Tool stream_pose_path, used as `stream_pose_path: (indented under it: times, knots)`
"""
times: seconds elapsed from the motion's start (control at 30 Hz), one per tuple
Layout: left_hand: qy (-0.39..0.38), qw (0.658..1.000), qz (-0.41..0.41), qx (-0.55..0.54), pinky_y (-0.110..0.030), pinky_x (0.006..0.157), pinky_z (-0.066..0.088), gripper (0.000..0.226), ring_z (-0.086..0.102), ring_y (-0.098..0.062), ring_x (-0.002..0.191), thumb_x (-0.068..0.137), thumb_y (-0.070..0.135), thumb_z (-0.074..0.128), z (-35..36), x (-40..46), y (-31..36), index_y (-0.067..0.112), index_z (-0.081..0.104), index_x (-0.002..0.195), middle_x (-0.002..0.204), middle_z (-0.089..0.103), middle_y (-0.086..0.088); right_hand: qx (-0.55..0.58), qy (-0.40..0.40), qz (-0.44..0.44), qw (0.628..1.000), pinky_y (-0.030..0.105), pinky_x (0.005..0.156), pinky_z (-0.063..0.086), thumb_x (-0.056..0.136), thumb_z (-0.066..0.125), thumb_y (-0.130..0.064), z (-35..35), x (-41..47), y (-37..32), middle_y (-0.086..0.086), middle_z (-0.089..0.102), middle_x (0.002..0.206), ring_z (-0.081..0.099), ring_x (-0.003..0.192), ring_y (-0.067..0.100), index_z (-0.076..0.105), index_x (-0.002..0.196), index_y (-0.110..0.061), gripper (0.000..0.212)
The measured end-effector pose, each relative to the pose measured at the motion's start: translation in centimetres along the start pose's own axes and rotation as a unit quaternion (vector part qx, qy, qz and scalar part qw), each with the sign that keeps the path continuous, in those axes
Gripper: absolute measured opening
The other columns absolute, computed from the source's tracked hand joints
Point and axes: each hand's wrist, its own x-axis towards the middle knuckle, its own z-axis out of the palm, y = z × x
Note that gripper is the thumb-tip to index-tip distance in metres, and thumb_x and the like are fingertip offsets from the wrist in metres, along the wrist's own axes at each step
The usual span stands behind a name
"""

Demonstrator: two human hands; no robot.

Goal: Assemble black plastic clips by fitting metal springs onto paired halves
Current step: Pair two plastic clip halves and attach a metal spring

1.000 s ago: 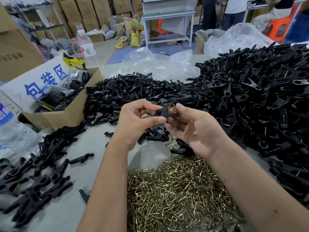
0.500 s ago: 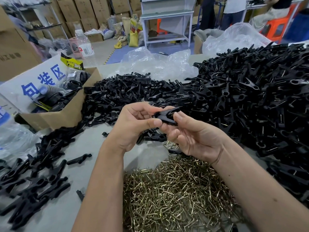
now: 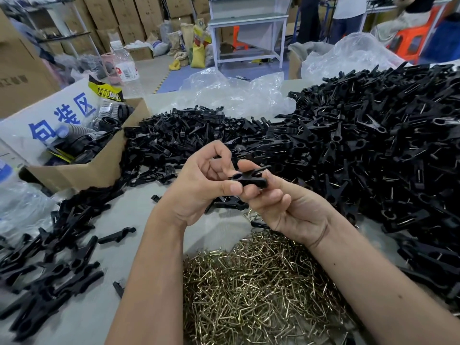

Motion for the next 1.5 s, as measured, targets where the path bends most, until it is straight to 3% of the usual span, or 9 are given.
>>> stream_pose_path:
  times: [0.2,0.5,0.63,0.73,0.9,1.03,1.13,1.23,1.5]
  knots:
    - [0.003,1.0,0.013,0.005,-0.021,0.058,0.053,0.054,0.063,-0.011,0.06,0.057,0.023,0.101,-0.3,0.2,-0.8,0.014,0.055,0.084,0.067,0.066,0.0,0.046,0.032,0.011,0.998,0.021,0.047,0.058,0.084,0.073,0.013,1.0,-0.1,-0.4,0.029,0.056,0.086,0.066,0.058,0.022,0.07,0.116,0.004,0.033]
    - [0.04,0.997,0.023,0.055,-0.022,0.057,0.052,0.053,0.062,-0.009,0.059,0.054,0.026,0.1,0.2,0.4,-0.5,0.015,0.058,0.083,0.067,0.069,0.002,0.065,0.025,0.0,0.998,0.021,0.041,0.054,0.088,0.068,0.013,0.7,-0.2,-0.4,0.026,0.056,0.08,0.062,0.052,0.021,0.068,0.112,0.004,0.026]
    - [0.132,0.987,0.018,0.093,-0.023,0.062,0.053,0.038,0.068,-0.012,0.069,0.065,0.025,0.094,-0.8,-0.2,0.1,0.019,0.065,0.088,0.081,0.075,-0.016,-0.14,0.106,-0.091,0.98,0.011,0.043,0.047,0.092,0.065,-0.009,1.1,0.4,-0.4,0.012,0.057,0.08,0.055,0.054,0.006,0.076,0.115,-0.005,0.026]
    - [0.308,0.933,0.0,0.187,-0.028,0.061,0.046,0.028,0.054,-0.017,0.068,0.076,0.042,0.088,-3.1,-0.9,0.4,0.026,0.066,0.081,0.088,0.063,-0.034,-0.313,0.219,-0.227,0.896,0.018,0.062,0.056,0.09,0.067,-0.012,1.6,0.6,-0.9,0.015,0.072,0.095,0.067,0.069,0.014,0.065,0.139,-0.024,0.051]
    - [0.358,0.841,-0.117,0.389,-0.026,0.062,0.049,0.018,0.06,-0.005,0.061,0.082,0.034,0.086,-5.5,-1.6,-0.2,0.027,0.069,0.08,0.077,0.071,0.011,-0.511,0.325,-0.331,0.723,0.031,0.067,0.063,0.1,0.063,0.001,1.3,1.5,0.1,0.017,0.072,0.104,0.077,0.078,0.027,0.029,0.161,-0.027,0.075]
    - [0.273,0.821,-0.21,0.456,-0.026,0.077,0.049,0.024,0.064,-0.013,0.096,0.083,0.024,0.086,-5.2,-1.5,-0.6,0.038,0.075,0.098,0.106,0.069,0.011,-0.804,0.259,-0.27,0.463,0.018,0.072,0.053,0.096,0.069,-0.006,0.3,2.0,1.6,-0.005,0.074,0.1,0.065,0.083,0.008,0.065,0.132,-0.022,0.04]
    - [0.231,0.832,-0.203,0.461,-0.013,0.065,0.044,0.027,0.062,-0.002,0.077,0.085,0.012,0.081,-4.9,-1.4,-0.8,0.036,0.077,0.097,0.091,0.072,0.01,-0.937,0.14,-0.178,0.267,0.033,0.098,0.037,0.098,0.067,-0.017,-0.3,2.8,3.3,-0.013,0.062,0.137,0.041,0.119,0.016,0.063,0.139,-0.031,0.044]
    - [0.233,0.83,-0.187,0.47,-0.016,0.06,0.043,0.026,0.062,-0.005,0.069,0.085,0.011,0.083,-4.9,-1.4,-0.8,0.036,0.075,0.086,0.09,0.073,0.009,-0.956,0.12,-0.101,0.246,0.044,0.1,0.025,0.1,0.061,-0.014,-0.7,3.4,4.4,-0.016,0.047,0.154,0.029,0.14,0.02,0.054,0.146,-0.036,0.051]
    - [0.346,0.818,-0.133,0.439,-0.013,0.049,0.047,0.022,0.068,-0.008,0.07,0.085,0.01,0.083,-5.5,-1.8,-1.4,0.026,0.068,0.084,0.076,0.072,0.008,-0.95,0.175,-0.086,0.245,0.043,0.097,0.033,0.1,0.061,-0.042,0.5,2.9,4.2,-0.016,0.057,0.099,0.043,0.107,0.014,0.064,0.09,-0.034,0.013]
